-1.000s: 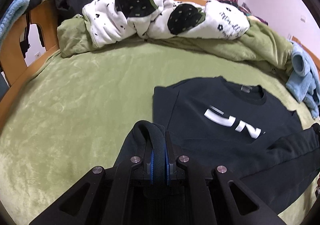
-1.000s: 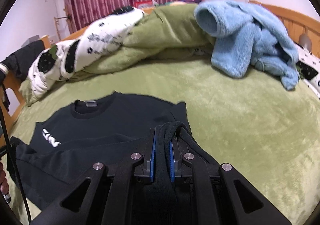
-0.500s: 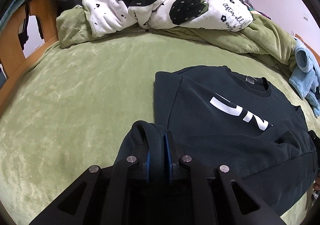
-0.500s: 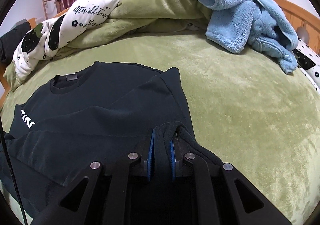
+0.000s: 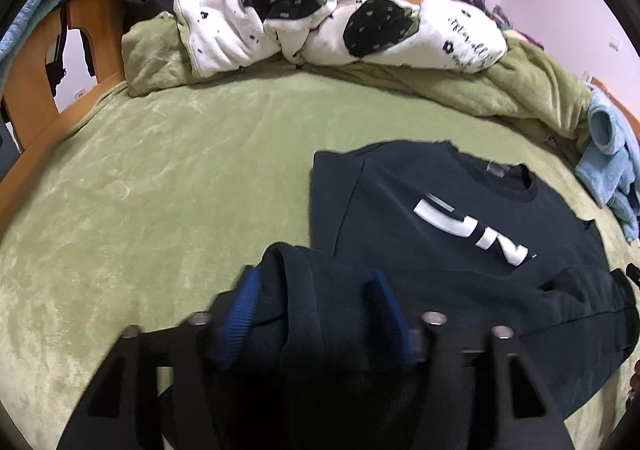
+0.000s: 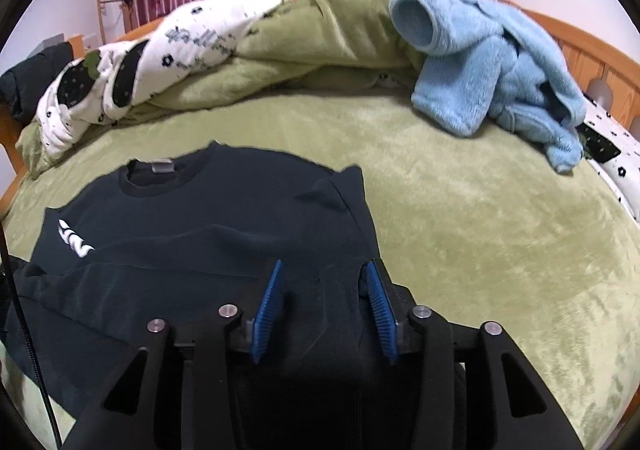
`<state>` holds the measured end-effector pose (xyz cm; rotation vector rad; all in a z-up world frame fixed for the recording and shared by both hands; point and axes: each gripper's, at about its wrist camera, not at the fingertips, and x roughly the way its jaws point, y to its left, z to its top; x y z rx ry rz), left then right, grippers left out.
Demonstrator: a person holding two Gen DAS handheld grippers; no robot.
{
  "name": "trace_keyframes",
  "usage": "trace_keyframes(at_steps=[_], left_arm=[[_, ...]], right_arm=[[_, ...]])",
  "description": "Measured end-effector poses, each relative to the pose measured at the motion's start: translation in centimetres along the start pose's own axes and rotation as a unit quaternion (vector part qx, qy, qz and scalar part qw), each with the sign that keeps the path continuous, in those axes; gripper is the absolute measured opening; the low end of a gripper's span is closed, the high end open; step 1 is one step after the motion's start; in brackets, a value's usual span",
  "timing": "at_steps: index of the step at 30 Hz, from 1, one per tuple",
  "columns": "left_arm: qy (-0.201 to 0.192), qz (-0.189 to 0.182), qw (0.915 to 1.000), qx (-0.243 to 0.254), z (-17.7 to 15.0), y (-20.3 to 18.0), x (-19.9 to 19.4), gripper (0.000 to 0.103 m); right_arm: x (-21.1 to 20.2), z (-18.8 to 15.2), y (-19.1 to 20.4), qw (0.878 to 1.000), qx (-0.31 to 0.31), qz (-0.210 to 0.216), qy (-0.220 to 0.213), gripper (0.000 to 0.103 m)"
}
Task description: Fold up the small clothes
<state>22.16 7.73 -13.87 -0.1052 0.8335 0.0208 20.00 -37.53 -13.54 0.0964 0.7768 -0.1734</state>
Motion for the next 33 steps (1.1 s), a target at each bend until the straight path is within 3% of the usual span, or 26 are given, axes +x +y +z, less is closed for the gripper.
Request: trace_keyframes(at_steps=[7,11,21,33], left_arm=[[-0.021,0.003,0.9998,-0.002,-0.3,0.3,-2.7,0.063],[-0.028,0.013,0.9995,-0.003,-1.5,1.2,-4.1,0.063],[0.002,0.001,0.9989,-0.046,-6.7,5.7,-6.1,0.063],[0.024,-0.033,0.9978,-0.053,-8.3,5.6,-3.7,0.063]], right_arm=[[-2.4,-0.1,-0.5,1.000,0.001,0.000,-0.012,0.048],[-2.9,-0.7,-1.4,1.000,0.011,0.010,0.006,0.049],[-5.5,-4.9,-4.1,0.999,0.026,0.003,0.021,0.052],[-4.4,-7.1,-5.4,0.999,0.031,0.010,0.032,0.052]])
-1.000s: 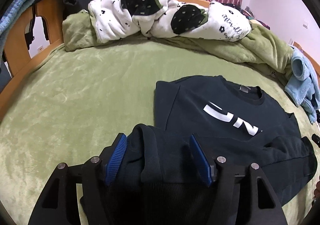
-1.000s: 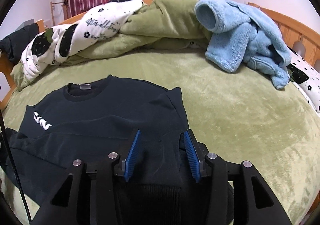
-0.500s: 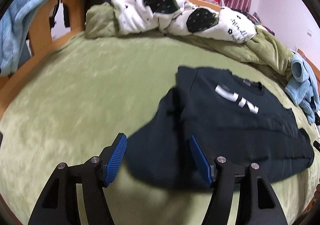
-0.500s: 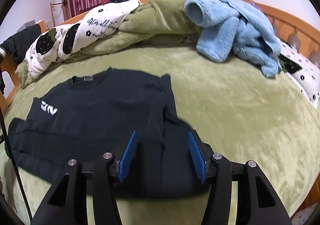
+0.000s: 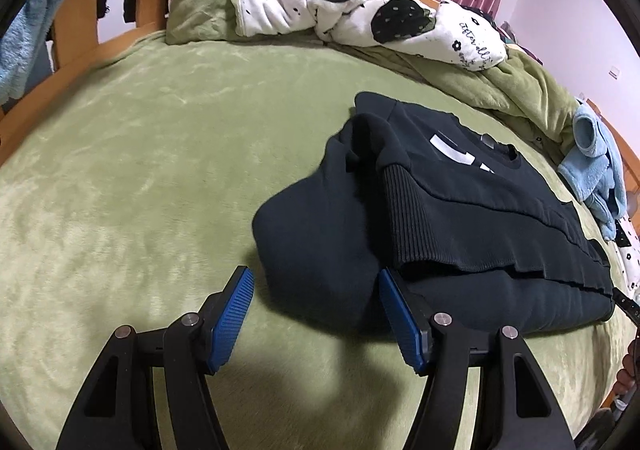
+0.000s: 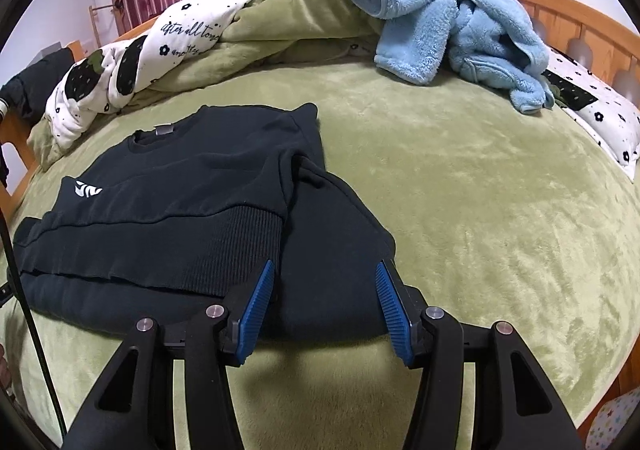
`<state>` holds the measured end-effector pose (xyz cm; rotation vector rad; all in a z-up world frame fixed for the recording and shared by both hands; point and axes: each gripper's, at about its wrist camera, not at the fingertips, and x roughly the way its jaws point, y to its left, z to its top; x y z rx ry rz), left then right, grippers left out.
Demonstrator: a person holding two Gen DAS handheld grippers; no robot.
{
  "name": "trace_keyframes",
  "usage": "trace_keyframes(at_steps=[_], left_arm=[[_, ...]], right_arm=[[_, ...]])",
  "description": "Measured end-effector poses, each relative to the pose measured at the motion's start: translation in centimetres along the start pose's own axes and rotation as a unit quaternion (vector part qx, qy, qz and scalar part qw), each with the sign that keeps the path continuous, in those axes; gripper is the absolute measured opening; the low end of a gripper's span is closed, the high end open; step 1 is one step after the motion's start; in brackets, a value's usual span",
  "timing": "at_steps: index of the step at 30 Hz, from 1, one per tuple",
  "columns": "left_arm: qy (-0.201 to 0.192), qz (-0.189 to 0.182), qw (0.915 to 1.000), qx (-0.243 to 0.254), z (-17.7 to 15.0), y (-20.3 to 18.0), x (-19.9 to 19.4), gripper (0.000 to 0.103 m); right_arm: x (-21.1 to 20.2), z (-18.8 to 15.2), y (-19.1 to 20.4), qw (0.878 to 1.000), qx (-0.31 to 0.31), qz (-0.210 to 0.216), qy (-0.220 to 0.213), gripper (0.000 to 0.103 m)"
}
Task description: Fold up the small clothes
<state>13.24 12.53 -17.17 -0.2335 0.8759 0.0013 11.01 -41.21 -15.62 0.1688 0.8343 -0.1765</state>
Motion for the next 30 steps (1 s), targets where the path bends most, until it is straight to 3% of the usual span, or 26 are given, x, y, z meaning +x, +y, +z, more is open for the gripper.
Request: trace_keyframes(at_steps=[5,9,13,14,16,17,18,22,26,30], left_arm=[[0.009,-0.005,0.9999,0.006,0.4,-0.6,1.7,0.062],[0.011,-0.002,0.9998,0.015,0.8,-1.3,2.5,0.052],[0.009,0.005,0.9997,0.024,0.8,-2.0,2.7,0.043],[0.004,0.008,0.9996,0.028,0.7,-2.2,2.5,0.038],[-0.002,0.013,0.9992,0.038,0.4,-2.5,2.1,0.028],[-0.005,0.018,0.9988,0.046,0.4,-2.7,1.9,0.023],[-0.010,0.023,0.9983,0.052,0.3,-2.8,1.5,0.021],[-0.019,0.022,0.9981,0.055,0.0,-2.8,0.0,0.018],[-0.019,0.005,0.9991,0.039,-0.7,-2.0,-1.9,0.018],[-0.019,0.014,0.9987,0.046,-1.8,-2.0,-3.1,0.018]], right_arm=[[0.8,0.3,-0.8,0.999,0.020,-0.028,-0.011,0.052],[3.3,0.2,-1.9,0.998,0.047,-0.004,0.031,0.052],[4.4,0.1,-2.7,0.996,0.074,0.021,0.043,0.052],[4.7,0.0,-2.9,0.995,0.081,0.029,0.049,0.050],[4.9,-0.1,-3.4,0.992,0.096,0.058,0.057,0.033],[4.7,-0.1,-3.5,0.991,0.100,0.068,0.056,0.017],[4.4,0.0,-3.3,0.992,0.097,0.069,0.051,0.011],[2.6,-0.3,-1.6,0.998,0.045,0.031,0.022,0.008],[0.7,-0.6,-2.5,0.997,0.060,0.046,0.013,0.008],[-1.5,-1.3,-2.9,0.998,0.052,0.045,0.010,0.007]])
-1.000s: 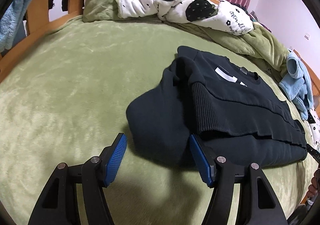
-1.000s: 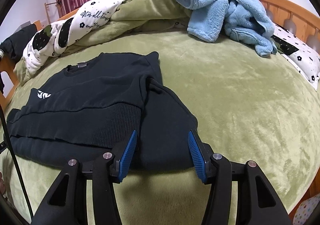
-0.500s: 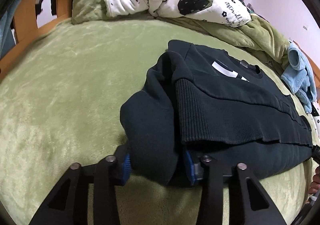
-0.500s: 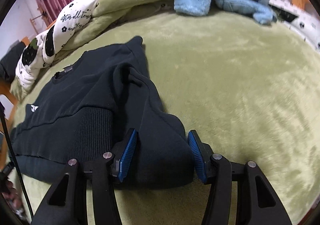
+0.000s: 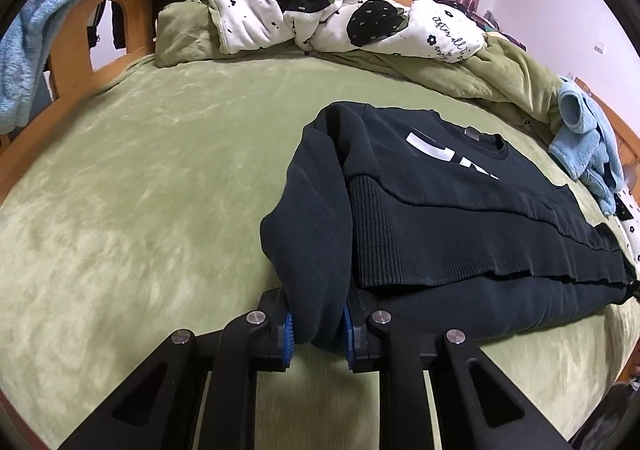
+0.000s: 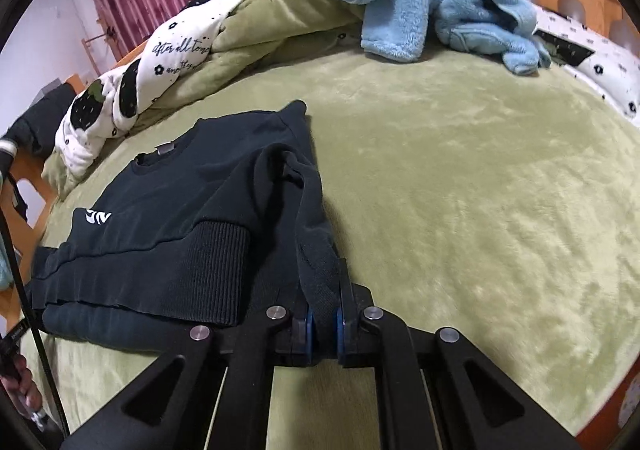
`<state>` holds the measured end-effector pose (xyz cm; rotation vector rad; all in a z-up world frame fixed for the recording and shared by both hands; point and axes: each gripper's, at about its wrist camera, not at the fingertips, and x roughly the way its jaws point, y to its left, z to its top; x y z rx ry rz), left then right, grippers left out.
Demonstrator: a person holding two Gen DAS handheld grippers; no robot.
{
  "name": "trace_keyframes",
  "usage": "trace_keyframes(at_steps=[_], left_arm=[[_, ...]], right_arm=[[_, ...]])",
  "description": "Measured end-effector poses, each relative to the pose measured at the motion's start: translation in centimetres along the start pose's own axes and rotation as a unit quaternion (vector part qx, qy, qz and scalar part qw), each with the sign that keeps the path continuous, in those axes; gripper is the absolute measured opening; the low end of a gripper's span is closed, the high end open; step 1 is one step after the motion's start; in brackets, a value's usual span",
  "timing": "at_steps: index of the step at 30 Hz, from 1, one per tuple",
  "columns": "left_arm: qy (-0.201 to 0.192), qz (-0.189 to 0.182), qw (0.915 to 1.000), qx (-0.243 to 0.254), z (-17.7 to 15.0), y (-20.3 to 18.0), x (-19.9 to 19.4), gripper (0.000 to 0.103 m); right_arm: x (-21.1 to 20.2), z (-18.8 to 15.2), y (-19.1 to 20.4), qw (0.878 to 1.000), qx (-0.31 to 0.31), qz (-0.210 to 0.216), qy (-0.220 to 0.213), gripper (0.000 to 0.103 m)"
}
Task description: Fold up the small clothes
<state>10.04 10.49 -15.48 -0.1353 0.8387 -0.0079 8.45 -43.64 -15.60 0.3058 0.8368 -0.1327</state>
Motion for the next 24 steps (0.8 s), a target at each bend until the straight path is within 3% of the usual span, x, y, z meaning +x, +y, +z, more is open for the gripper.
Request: trace_keyframes(at_steps=[9,14,20,24], left_arm=[[0.009,-0.011,0.9998,0.012,-3.4,0.7,-3.5,0.018],[0.012,0.002,0.9998,0.018,-3.4,0.2,-3.4,0.020],[0.013,0.022,0.9995,0.021,-3.6,0.2,-3.8,0.031],[0.012,0.031,0.9990,0.029,-4.1,0.2,-4.6,0.043]], right_arm=[[-4.7,-3.3,-0.7,1.000,-0.031,-0.003,-0.005,0.007],[-4.8,-4.3,-1.0,0.999,-0.029,-0.015,-0.003,0.010],[-6.0,-4.3,-1.1,0.999,-0.028,-0.034,-0.028,0.017],[-7.5,-4.3,-1.0,0.998,-0.024,-0.039,-0.047,0.019]])
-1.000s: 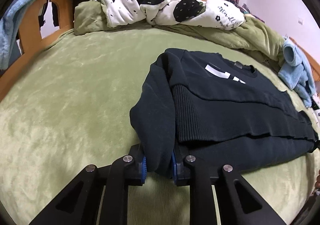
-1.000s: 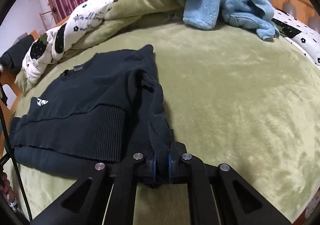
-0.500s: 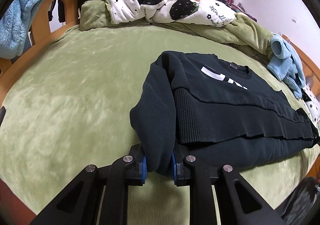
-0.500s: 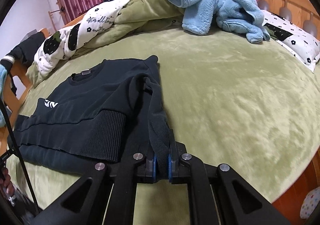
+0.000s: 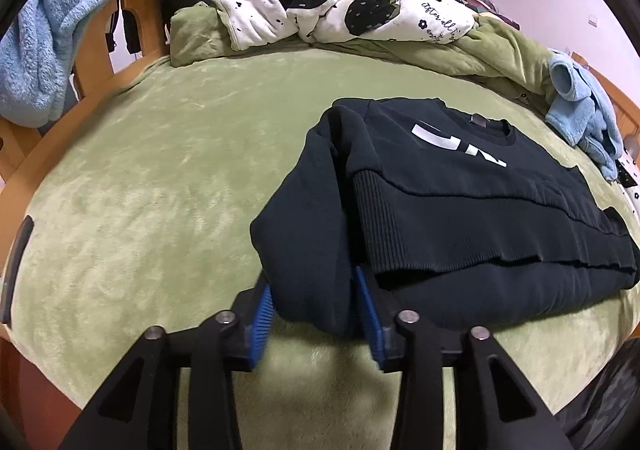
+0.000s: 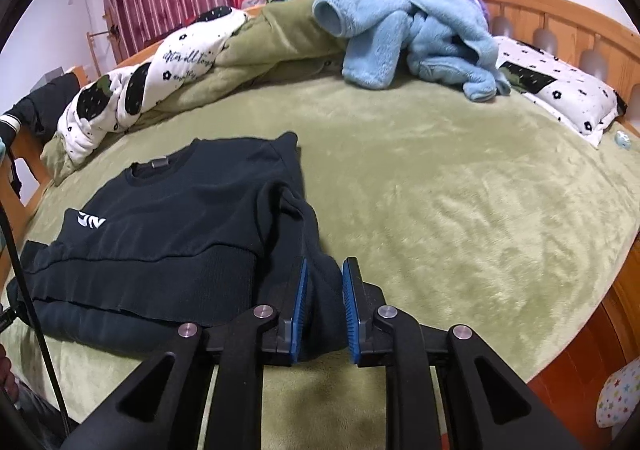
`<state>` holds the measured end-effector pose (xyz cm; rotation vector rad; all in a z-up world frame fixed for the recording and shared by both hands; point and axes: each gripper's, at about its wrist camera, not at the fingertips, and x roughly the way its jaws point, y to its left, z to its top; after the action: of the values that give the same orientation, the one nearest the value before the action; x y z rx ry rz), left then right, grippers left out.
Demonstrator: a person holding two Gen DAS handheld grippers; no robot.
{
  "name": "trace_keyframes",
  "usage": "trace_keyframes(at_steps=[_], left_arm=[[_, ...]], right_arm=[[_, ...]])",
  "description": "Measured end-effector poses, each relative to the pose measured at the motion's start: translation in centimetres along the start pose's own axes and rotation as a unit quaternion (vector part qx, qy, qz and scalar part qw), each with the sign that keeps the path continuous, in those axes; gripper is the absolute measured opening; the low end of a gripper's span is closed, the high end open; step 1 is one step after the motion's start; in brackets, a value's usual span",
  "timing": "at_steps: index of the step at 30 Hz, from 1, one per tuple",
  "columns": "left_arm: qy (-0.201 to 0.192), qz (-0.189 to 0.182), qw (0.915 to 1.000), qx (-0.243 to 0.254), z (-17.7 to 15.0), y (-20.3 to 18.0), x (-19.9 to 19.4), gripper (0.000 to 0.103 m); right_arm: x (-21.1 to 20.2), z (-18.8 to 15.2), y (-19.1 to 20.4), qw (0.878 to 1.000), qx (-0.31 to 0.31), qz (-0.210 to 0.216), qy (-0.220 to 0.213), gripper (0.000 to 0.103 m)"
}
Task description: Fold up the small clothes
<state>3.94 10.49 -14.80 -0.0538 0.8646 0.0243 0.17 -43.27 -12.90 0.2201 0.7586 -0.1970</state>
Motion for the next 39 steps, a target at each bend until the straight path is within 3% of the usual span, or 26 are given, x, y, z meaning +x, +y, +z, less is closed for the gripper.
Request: trace_keyframes(at_steps=[5,12,18,21,30,39], left_arm=[[-0.025,0.007,0.9997,-0.003,-0.4,0.5,-2.4,0.063],[-0.043,-0.007,0.9989,-0.014,-0.6,0.7,-5.4,0.065],[-0.044,-0.051,0.9977,-0.013,-0.8,-0.6,-6.1,0.065],[-0.039,-0.061,0.9974,0.000,-0.8,-1.8,-5.6,0.065],[-0.006,-0.068,0.9971,0.033,-0.5,-5.0,-2.1,0.065],[0.022,-0.066,0.9971,0.029,-0.3,-5.1,1.2,0.065]], right_arm=[[-1.7,0.4,0.7,1.000,0.003,0.015,-0.008,0.023],[-3.5,0.0,4.3,0.998,-0.014,0.063,-0.009,0.023],[-3.4,-1.9,8.5,0.994,-0.056,0.095,0.009,0.022],[-2.8,-2.9,9.3,0.992,-0.063,0.103,0.017,0.016],[0.2,-4.5,10.7,0.988,-0.081,0.117,0.061,0.016],[3.5,-4.4,10.8,0.987,-0.066,0.117,0.084,0.016]])
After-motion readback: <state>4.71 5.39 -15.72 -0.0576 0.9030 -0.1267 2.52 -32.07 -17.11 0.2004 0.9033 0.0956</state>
